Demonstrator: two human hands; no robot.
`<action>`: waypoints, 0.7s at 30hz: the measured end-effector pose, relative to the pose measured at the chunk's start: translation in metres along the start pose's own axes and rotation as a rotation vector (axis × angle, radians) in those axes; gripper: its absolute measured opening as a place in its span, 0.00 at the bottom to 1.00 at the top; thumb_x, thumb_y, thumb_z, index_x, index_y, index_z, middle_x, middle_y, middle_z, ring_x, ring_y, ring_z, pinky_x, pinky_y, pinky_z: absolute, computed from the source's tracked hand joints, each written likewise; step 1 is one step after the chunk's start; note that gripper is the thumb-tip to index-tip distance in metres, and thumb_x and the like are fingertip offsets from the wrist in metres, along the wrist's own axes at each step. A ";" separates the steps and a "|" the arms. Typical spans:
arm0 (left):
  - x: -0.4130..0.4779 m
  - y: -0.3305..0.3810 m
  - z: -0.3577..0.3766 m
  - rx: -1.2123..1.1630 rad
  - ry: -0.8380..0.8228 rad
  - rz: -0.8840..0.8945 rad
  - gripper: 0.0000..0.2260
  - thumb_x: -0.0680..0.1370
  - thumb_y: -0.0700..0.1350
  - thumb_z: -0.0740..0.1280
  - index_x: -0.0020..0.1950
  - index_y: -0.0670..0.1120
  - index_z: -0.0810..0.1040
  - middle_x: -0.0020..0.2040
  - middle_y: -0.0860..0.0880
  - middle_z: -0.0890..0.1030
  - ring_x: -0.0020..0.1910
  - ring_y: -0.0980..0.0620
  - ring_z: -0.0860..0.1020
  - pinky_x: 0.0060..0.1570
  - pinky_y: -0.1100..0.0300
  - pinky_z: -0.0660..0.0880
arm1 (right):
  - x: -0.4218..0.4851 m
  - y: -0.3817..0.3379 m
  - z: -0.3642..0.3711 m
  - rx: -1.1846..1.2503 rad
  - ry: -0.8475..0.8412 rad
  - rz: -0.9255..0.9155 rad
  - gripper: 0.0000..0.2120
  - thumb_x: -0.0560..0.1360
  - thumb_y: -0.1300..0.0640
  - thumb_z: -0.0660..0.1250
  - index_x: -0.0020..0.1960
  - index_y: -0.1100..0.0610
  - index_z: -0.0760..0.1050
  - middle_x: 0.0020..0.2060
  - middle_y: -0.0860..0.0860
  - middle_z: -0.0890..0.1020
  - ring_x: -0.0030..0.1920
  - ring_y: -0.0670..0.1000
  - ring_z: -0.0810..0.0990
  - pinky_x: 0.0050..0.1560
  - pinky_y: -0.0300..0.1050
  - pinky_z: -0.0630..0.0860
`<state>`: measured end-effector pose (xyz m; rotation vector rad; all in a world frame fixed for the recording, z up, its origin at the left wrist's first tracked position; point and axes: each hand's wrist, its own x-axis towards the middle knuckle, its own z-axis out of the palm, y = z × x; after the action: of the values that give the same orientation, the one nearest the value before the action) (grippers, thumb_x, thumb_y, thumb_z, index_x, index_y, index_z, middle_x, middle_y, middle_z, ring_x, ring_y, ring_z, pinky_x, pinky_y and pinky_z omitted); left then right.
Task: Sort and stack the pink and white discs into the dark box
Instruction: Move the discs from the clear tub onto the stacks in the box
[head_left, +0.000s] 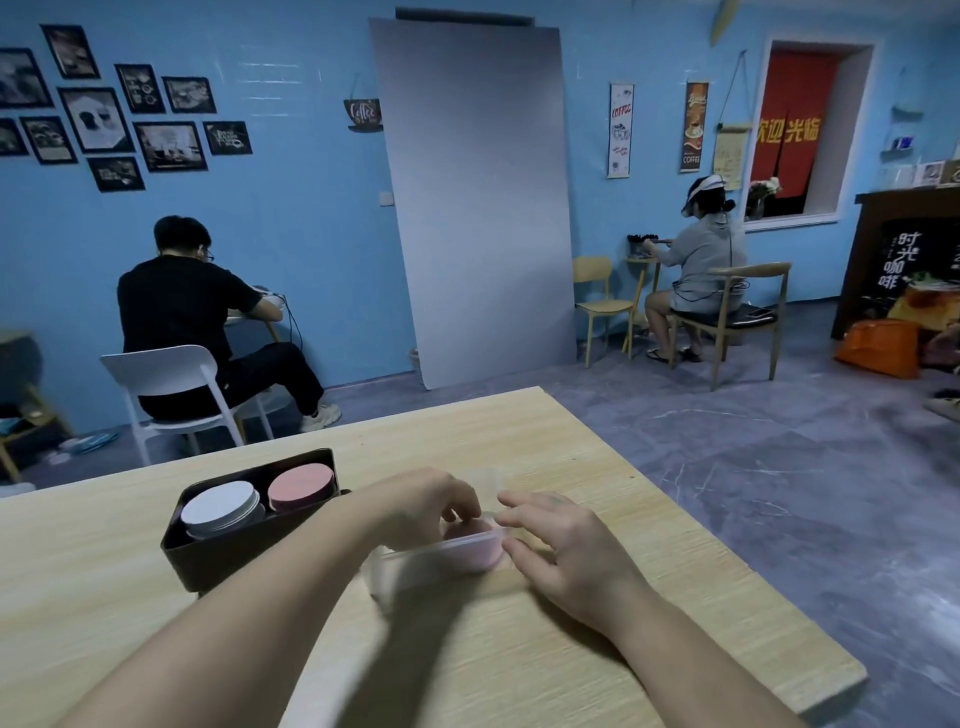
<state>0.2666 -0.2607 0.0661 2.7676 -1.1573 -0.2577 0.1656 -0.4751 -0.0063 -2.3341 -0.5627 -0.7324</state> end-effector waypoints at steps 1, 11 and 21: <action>0.000 0.001 -0.001 0.033 -0.007 0.010 0.12 0.77 0.49 0.67 0.59 0.57 0.81 0.54 0.59 0.83 0.53 0.60 0.81 0.56 0.55 0.80 | 0.000 0.000 0.000 0.000 -0.002 0.002 0.13 0.78 0.50 0.68 0.61 0.48 0.81 0.66 0.44 0.80 0.66 0.42 0.76 0.66 0.44 0.74; -0.007 -0.003 -0.002 -0.039 0.049 0.037 0.13 0.77 0.46 0.68 0.61 0.52 0.81 0.55 0.57 0.83 0.54 0.61 0.81 0.57 0.60 0.79 | 0.001 -0.004 -0.001 -0.014 -0.013 0.013 0.14 0.79 0.47 0.67 0.62 0.49 0.81 0.66 0.44 0.80 0.67 0.41 0.75 0.66 0.42 0.73; -0.017 -0.012 0.005 -0.348 0.228 0.003 0.13 0.77 0.48 0.73 0.61 0.49 0.81 0.53 0.57 0.83 0.50 0.64 0.81 0.51 0.70 0.78 | 0.002 -0.009 -0.003 -0.034 -0.033 0.029 0.18 0.78 0.43 0.63 0.63 0.49 0.81 0.66 0.43 0.79 0.66 0.41 0.75 0.66 0.41 0.73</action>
<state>0.2620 -0.2403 0.0607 2.4175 -0.9577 -0.1234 0.1612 -0.4703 0.0008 -2.3848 -0.5337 -0.6970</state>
